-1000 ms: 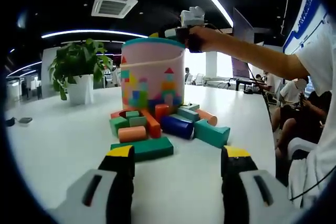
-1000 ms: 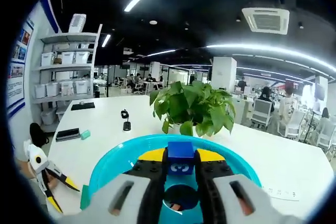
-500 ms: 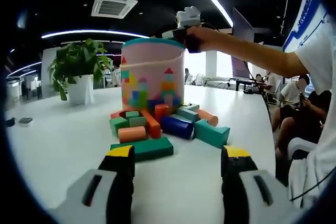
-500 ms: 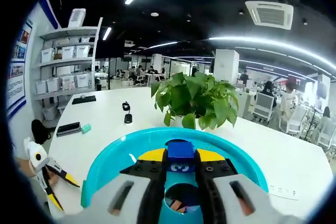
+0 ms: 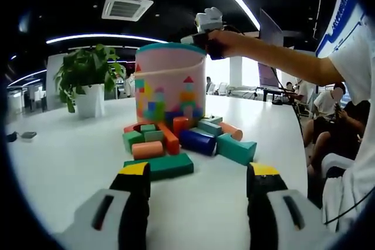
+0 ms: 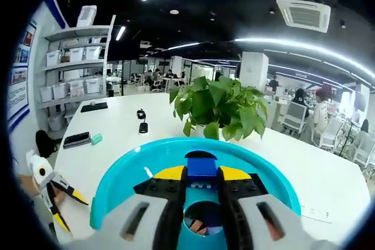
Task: Arrange the toys in the designated storage area by placing each visible toy with the group until no toy remains scattered across the table.
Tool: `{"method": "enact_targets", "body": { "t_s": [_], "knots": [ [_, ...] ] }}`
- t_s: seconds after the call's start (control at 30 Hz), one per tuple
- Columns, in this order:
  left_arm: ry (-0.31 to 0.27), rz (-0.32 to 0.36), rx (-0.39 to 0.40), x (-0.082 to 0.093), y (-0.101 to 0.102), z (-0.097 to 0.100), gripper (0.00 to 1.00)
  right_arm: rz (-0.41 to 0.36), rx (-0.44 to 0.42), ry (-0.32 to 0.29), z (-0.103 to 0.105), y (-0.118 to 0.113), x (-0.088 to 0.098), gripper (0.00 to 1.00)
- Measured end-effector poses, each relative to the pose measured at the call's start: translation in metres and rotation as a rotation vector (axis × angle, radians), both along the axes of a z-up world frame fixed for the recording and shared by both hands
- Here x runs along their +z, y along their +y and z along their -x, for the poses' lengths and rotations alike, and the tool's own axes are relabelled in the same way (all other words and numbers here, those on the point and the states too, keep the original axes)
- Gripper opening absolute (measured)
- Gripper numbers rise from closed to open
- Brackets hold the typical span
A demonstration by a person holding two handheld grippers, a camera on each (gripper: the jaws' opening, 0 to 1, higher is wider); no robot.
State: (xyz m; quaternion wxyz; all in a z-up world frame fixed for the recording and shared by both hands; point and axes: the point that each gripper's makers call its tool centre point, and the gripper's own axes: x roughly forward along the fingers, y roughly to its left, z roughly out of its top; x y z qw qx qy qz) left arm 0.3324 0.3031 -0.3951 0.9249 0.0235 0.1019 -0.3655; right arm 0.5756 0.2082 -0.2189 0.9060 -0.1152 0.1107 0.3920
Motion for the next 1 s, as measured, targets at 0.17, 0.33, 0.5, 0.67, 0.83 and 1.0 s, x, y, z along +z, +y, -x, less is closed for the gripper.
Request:
{"method": "enact_targets", "body": {
  "t_s": [0.17,0.33,0.5,0.67,0.83,1.0],
  "knots": [
    [0.0,-0.002,-0.002,-0.0002,-0.0004,0.0003,0.68,-0.008,-0.004,0.017,-0.0005,-0.0005,-0.001,0.21],
    [-0.001,-0.008,-0.008,-0.0007,-0.0013,0.0009,0.68,-0.012,-0.003,0.024,0.0008,-0.0008,-0.0014,0.21],
    [-0.006,-0.006,-0.008,0.0,-0.001,0.0012,0.68,-0.016,-0.002,0.025,0.0014,-0.001,-0.0014,0.21],
    [-0.005,-0.001,-0.011,0.0004,-0.0014,0.0019,0.68,-0.018,-0.004,0.026,0.0005,-0.001,-0.0011,0.21],
    [0.018,0.03,-0.006,0.0009,0.0002,0.0005,0.69,-0.028,-0.022,0.022,0.0011,-0.0029,-0.0003,0.22],
    [0.019,0.035,-0.013,0.0013,-0.0013,0.0013,0.69,-0.029,-0.041,0.008,0.0013,-0.0044,0.0009,0.22]
  ]
}}
